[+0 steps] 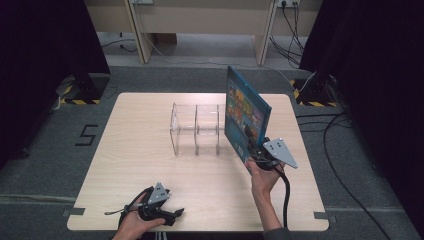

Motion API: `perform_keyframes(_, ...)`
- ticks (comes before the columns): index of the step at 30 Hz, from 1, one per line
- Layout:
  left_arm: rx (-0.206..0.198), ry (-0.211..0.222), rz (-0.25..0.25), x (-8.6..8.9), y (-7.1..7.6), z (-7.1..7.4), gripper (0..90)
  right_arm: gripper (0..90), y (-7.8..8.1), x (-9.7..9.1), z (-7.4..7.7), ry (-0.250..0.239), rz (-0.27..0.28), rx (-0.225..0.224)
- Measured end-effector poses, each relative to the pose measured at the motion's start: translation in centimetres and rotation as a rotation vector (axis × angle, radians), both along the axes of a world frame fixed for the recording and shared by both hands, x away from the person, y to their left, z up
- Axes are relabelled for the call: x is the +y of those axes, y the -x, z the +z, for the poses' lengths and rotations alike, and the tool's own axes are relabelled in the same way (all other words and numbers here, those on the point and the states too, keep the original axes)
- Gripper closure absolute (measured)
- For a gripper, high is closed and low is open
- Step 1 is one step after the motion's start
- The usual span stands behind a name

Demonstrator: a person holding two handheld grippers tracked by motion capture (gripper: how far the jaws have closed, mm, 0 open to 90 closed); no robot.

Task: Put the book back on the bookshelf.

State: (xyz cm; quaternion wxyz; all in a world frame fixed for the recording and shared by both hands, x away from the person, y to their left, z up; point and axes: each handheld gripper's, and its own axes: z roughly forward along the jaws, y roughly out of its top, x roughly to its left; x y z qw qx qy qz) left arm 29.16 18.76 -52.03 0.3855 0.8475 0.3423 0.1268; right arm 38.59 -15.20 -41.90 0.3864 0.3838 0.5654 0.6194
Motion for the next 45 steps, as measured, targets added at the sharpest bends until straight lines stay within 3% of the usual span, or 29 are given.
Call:
perform_keyframes(3, 0.000, -0.002, -0.002, 0.0, 0.0, 0.0, 14.4, 82.1, -0.5, 0.3, -0.2, 0.027, -0.019, -0.006)
perform_keyframes(22, 0.000, -0.010, -0.018, -0.1, 0.2, 0.0, 14.4, 82.0, -3.0, 2.7, -2.3, 0.051, -0.093, -0.046)
perform_keyframes(27, -0.001, -0.013, -0.020, -0.1, 0.2, 0.0, 14.4, 80.9, -2.8, 2.7, -2.6, 0.020, -0.104, -0.044)
perform_keyframes(29, -0.002, -0.014, -0.024, -0.1, 0.3, 0.0, 14.3, 80.3, -2.6, 2.4, -2.9, -0.016, -0.102, -0.033)
perform_keyframes(32, -0.004, -0.014, -0.027, -0.2, 0.3, 0.0, 14.3, 79.7, -2.1, 2.0, -3.3, 0.001, -0.117, -0.024)
perform_keyframes(34, -0.003, -0.015, -0.029, -0.3, 0.3, 0.0, 14.4, 79.3, -1.8, 1.7, -3.3, -0.038, -0.109, -0.010)
perform_keyframes(39, -0.005, -0.013, -0.029, -0.2, 0.3, 0.0, 14.3, 75.4, -1.6, 1.5, -3.0, -0.014, -0.094, -0.007)
perform_keyframes(45, -0.004, -0.013, -0.028, -0.3, 0.3, 0.0, 14.3, 66.5, -1.5, 1.4, -3.2, 0.070, -0.102, 0.019)
